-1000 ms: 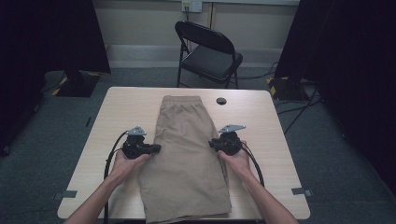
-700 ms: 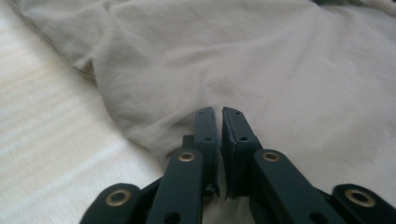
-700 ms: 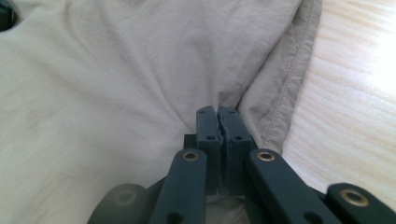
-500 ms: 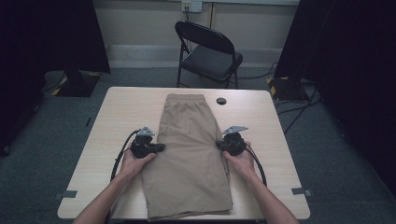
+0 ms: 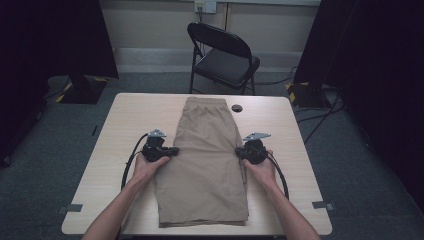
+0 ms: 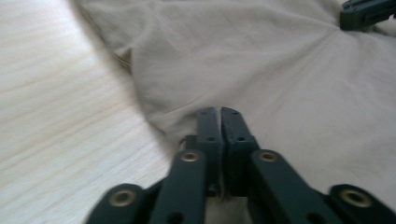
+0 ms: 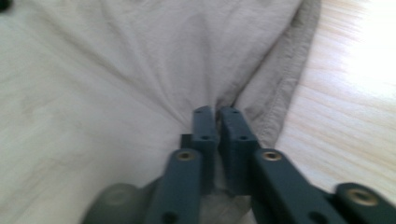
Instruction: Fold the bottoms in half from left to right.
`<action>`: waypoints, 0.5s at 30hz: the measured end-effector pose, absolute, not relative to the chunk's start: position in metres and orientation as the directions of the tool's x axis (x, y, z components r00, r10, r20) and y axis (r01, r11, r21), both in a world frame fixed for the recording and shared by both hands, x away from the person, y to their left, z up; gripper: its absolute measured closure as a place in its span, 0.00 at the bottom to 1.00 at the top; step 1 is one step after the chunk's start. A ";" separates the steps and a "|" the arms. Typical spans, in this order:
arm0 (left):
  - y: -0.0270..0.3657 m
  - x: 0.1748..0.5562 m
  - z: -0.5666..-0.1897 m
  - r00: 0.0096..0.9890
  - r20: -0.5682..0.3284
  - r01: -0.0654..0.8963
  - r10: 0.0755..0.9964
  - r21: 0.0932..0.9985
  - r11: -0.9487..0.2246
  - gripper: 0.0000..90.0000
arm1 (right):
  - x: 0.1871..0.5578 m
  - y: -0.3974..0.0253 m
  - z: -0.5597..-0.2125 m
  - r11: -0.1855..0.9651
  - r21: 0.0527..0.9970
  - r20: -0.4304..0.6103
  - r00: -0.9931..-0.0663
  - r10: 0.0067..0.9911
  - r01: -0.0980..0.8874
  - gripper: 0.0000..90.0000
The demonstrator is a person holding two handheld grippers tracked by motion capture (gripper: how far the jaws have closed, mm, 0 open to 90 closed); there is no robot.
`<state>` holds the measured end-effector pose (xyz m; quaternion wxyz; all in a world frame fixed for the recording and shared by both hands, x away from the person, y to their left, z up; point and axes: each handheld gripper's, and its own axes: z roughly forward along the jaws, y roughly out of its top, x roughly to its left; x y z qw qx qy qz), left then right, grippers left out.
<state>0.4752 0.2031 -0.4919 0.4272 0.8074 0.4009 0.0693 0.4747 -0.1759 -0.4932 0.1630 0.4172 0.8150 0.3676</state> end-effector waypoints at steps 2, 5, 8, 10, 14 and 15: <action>0.211 0.471 -0.487 0.659 -0.232 0.587 0.715 0.753 -0.297 0.91 | 0.473 -0.177 -0.490 0.381 0.736 0.035 -0.593 0.805 0.560 0.77; 0.223 0.464 -0.479 0.653 -0.230 0.577 0.722 0.769 -0.277 0.88 | 0.467 -0.177 -0.480 0.371 0.755 0.028 -0.591 0.806 0.541 0.65; 0.229 0.452 -0.469 0.666 -0.227 0.564 0.711 0.777 -0.280 0.88 | 0.452 -0.175 -0.467 0.348 0.775 0.058 -0.608 0.792 0.527 0.59; 0.229 0.443 -0.465 0.685 -0.218 0.553 0.696 0.776 -0.302 0.87 | 0.437 -0.172 -0.459 0.361 0.787 0.073 -0.656 0.751 0.500 0.59; 0.224 0.425 -0.463 0.716 -0.210 0.536 0.665 0.776 -0.332 0.87 | 0.412 -0.172 -0.452 0.362 0.806 0.098 -0.709 0.698 0.468 0.64; 0.222 0.422 -0.464 0.728 -0.207 0.532 0.654 0.772 -0.348 0.86 | 0.406 -0.172 -0.450 0.363 0.812 0.103 -0.723 0.683 0.458 0.66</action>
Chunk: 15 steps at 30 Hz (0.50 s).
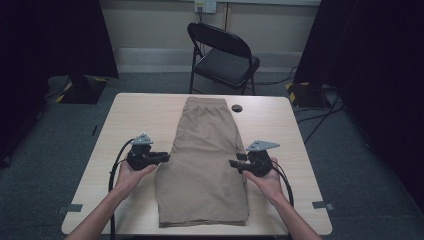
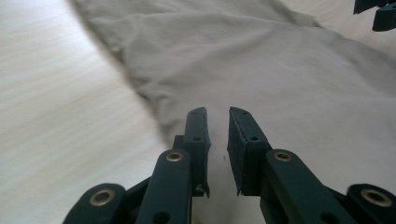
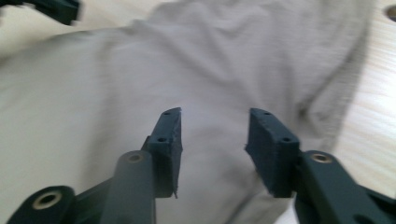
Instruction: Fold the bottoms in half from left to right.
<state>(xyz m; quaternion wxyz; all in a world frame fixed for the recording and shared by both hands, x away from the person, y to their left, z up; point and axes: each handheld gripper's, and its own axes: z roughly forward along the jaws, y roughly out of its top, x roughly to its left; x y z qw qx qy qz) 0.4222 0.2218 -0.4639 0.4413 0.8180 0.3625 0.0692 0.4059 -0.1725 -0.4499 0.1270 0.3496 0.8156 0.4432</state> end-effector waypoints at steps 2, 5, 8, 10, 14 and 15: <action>0.218 0.418 -0.467 0.741 -0.192 0.527 0.643 0.761 -0.380 0.85 | 0.394 -0.171 -0.447 0.374 0.816 0.111 -0.754 0.648 0.441 0.69; 0.215 0.417 -0.477 0.748 -0.186 0.533 0.637 0.740 -0.410 0.83 | 0.374 -0.165 -0.450 0.414 0.807 0.122 -0.805 0.581 0.421 0.74; 0.219 0.420 -0.476 0.739 -0.219 0.546 0.637 0.749 -0.375 0.84 | 0.355 -0.158 -0.454 0.448 0.801 0.116 -0.838 0.533 0.397 0.75; 0.219 0.420 -0.477 0.735 -0.208 0.549 0.646 0.742 -0.386 0.85 | 0.347 -0.155 -0.456 0.458 0.800 0.117 -0.848 0.516 0.388 0.75; 0.216 0.422 -0.481 0.732 -0.204 0.557 0.650 0.729 -0.399 0.85 | 0.334 -0.149 -0.461 0.469 0.793 0.154 -0.874 0.461 0.388 0.76; 0.216 0.422 -0.482 0.731 -0.201 0.558 0.652 0.726 -0.402 0.85 | 0.332 -0.147 -0.464 0.480 0.786 0.164 -0.880 0.446 0.389 0.75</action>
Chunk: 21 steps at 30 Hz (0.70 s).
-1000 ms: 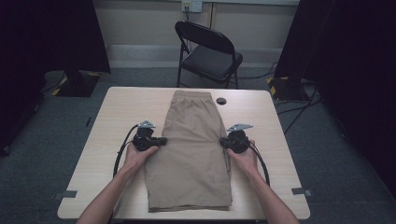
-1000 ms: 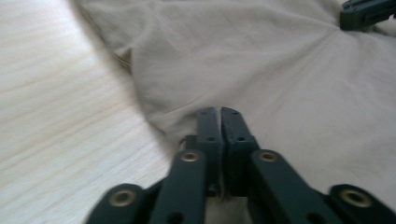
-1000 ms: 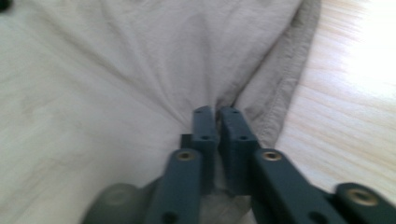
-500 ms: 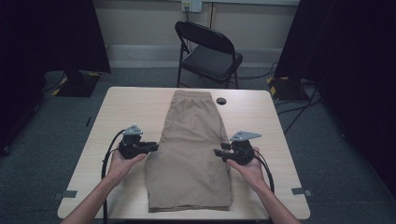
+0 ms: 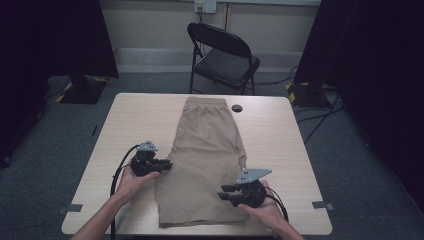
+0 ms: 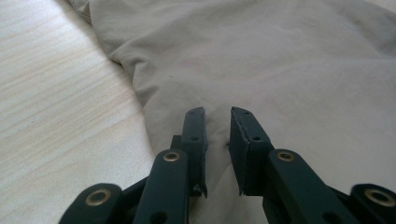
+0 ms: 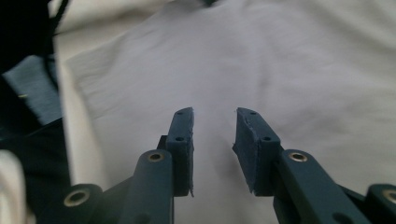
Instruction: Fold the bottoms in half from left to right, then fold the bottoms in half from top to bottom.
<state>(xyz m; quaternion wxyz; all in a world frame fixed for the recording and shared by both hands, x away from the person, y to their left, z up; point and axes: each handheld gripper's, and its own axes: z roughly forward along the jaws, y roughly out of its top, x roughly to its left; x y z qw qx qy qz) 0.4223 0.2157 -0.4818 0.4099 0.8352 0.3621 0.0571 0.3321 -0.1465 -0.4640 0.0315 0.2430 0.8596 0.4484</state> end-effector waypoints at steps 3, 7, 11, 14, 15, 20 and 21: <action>0.215 0.424 -0.485 0.724 -0.207 0.569 0.659 0.718 -0.400 0.85 | 0.326 -0.138 -0.470 0.523 0.768 0.161 -0.901 0.402 0.371 0.75; 0.216 0.425 -0.486 0.718 -0.210 0.576 0.663 0.715 -0.397 0.85 | 0.321 -0.131 -0.473 0.546 0.763 0.170 -0.922 0.347 0.346 0.72; 0.216 0.427 -0.487 0.713 -0.212 0.579 0.668 0.714 -0.392 0.85 | 0.317 -0.125 -0.478 0.584 0.746 0.168 -0.939 0.302 0.321 0.64; 0.217 0.428 -0.488 0.704 -0.207 0.581 0.679 0.718 -0.384 0.85 | 0.316 -0.124 -0.481 0.590 0.742 0.177 -0.942 0.284 0.317 0.61; 0.218 0.429 -0.488 0.704 -0.206 0.582 0.680 0.716 -0.385 0.85 | 0.314 -0.124 -0.483 0.604 0.733 0.168 -0.944 0.285 0.313 0.60; 0.221 0.431 -0.490 0.695 -0.228 0.595 0.682 0.715 -0.367 0.85 | 0.307 -0.123 -0.486 0.639 0.712 0.148 -0.952 0.269 0.291 0.56; 0.222 0.431 -0.490 0.695 -0.230 0.596 0.682 0.715 -0.366 0.85 | 0.307 -0.124 -0.488 0.655 0.703 0.126 -0.955 0.269 0.278 0.54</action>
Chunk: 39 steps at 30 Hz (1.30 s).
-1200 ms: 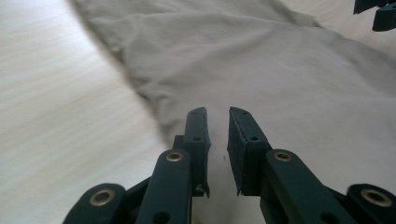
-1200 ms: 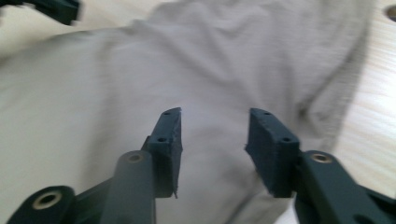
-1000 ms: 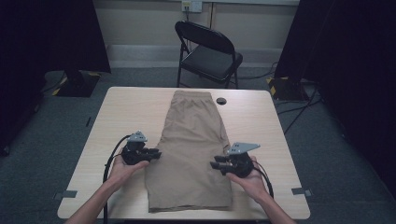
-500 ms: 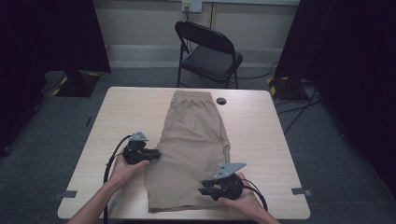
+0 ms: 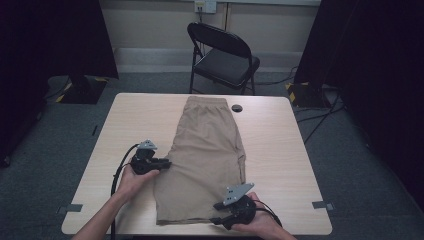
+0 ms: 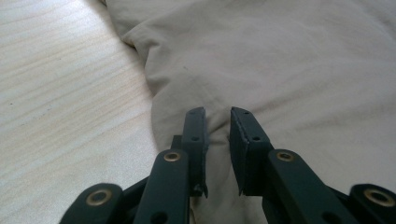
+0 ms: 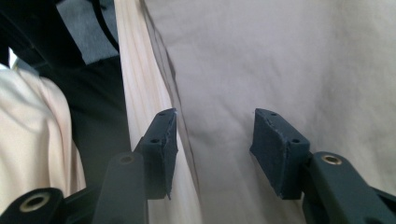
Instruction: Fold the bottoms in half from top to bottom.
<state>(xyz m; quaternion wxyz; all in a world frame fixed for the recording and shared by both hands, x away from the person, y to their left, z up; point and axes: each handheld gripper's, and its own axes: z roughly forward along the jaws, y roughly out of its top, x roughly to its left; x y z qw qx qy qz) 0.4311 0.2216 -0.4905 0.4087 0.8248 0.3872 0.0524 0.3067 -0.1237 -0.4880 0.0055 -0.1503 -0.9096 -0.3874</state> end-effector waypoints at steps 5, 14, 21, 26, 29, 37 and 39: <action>0.222 0.432 -0.491 0.698 -0.231 0.595 0.678 0.714 -0.369 0.85 | 0.306 -0.124 -0.492 0.667 0.716 0.046 -0.968 0.246 0.204 0.57; 0.223 0.432 -0.491 0.700 -0.239 0.595 0.673 0.716 -0.365 0.84 | 0.311 -0.124 -0.493 0.665 0.728 -0.013 -0.967 0.256 0.167 0.86; 0.220 0.428 -0.485 0.713 -0.235 0.578 0.661 0.729 -0.365 0.78 | 0.324 -0.123 -0.489 0.660 0.697 0.096 -0.949 0.301 0.280 0.97; 0.218 0.414 -0.467 0.762 -0.262 0.537 0.593 0.767 -0.351 0.72 | 0.332 -0.124 -0.477 0.601 0.724 0.183 -0.934 0.306 0.339 0.97; 0.214 0.402 -0.457 0.804 -0.273 0.503 0.528 0.786 -0.360 0.71 | 0.342 -0.126 -0.468 0.551 0.742 0.237 -0.919 0.316 0.381 0.97; 0.184 0.365 -0.446 0.883 -0.299 0.434 0.362 0.813 -0.388 0.59 | 0.364 -0.116 -0.447 0.511 0.768 0.244 -0.914 0.324 0.386 0.97; 0.176 0.361 -0.445 0.886 -0.311 0.434 0.345 0.818 -0.378 0.53 | 0.369 -0.113 -0.443 0.504 0.770 0.242 -0.910 0.336 0.391 0.97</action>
